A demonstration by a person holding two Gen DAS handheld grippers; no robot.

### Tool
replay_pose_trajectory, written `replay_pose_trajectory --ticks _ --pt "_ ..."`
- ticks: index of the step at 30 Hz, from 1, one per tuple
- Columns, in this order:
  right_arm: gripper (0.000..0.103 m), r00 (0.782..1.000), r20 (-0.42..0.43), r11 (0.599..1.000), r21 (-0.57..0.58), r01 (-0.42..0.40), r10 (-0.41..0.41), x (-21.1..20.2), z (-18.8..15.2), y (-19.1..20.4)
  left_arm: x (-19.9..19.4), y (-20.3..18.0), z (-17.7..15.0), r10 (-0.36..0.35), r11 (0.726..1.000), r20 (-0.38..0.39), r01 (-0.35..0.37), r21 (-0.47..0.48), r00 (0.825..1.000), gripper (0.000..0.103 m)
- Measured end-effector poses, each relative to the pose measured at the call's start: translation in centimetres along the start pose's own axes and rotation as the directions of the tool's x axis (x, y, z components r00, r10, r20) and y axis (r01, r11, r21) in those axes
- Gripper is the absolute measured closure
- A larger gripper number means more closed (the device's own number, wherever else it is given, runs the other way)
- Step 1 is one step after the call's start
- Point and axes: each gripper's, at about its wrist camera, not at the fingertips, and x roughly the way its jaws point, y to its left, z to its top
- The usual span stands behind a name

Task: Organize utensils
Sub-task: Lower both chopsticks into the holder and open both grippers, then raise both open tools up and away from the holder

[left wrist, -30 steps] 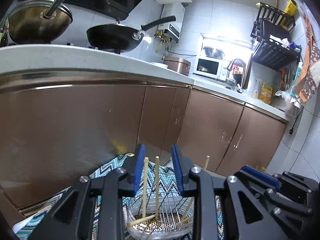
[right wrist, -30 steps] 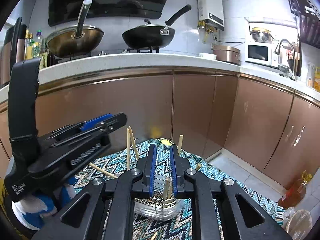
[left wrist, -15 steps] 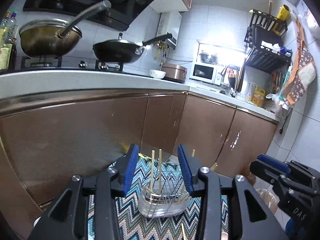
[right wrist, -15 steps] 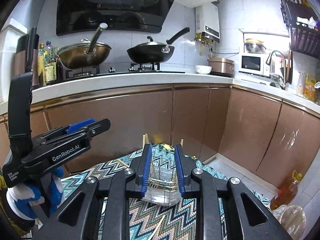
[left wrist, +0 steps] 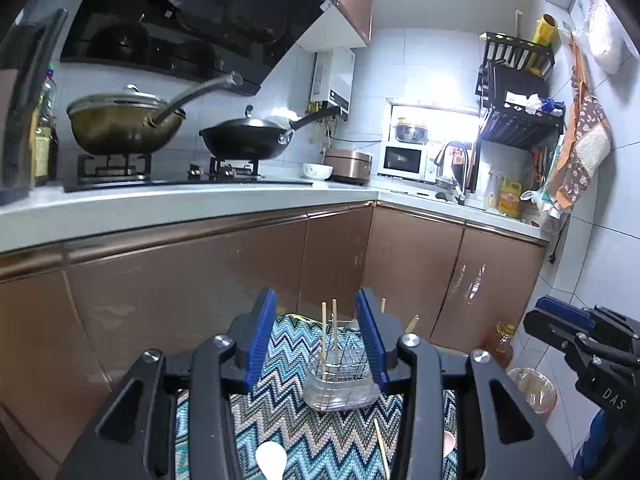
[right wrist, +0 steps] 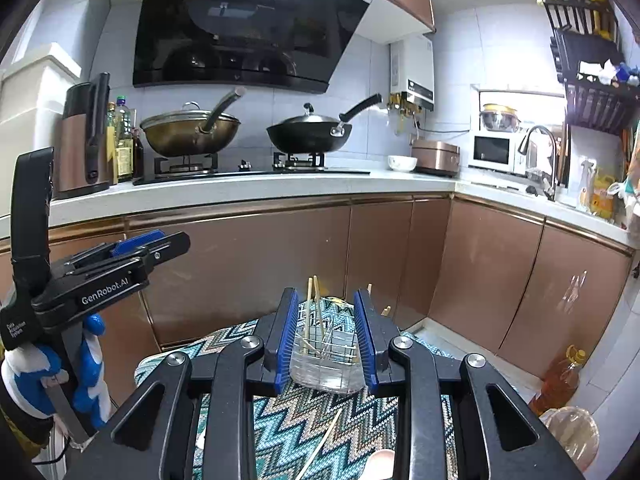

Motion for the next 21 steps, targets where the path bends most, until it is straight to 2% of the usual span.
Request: replay_pose_trajectory --ticks 8,15,21 --pt "0.049 0.998 0.049 1.0 -0.012 0.024 -0.024 -4.8 -0.3 1.7 -4.6 0.8 0.3 0.013 1.0 0.01 -0.013 0.001 1.0 0.054" --pt "0.032 0.997 0.075 0.999 -0.015 0.035 -0.033 -7.6 -0.7 2.7 -8.1 2.4 0.7 0.016 1.0 0.006 -0.016 0.019 1.0 0.046" --pt "0.007 0.993 0.101 0.998 -0.013 0.06 -0.058 -8.8 -1.5 3.6 -9.2 4.8 0.1 0.034 0.999 -0.01 -0.034 0.016 0.999 0.044"
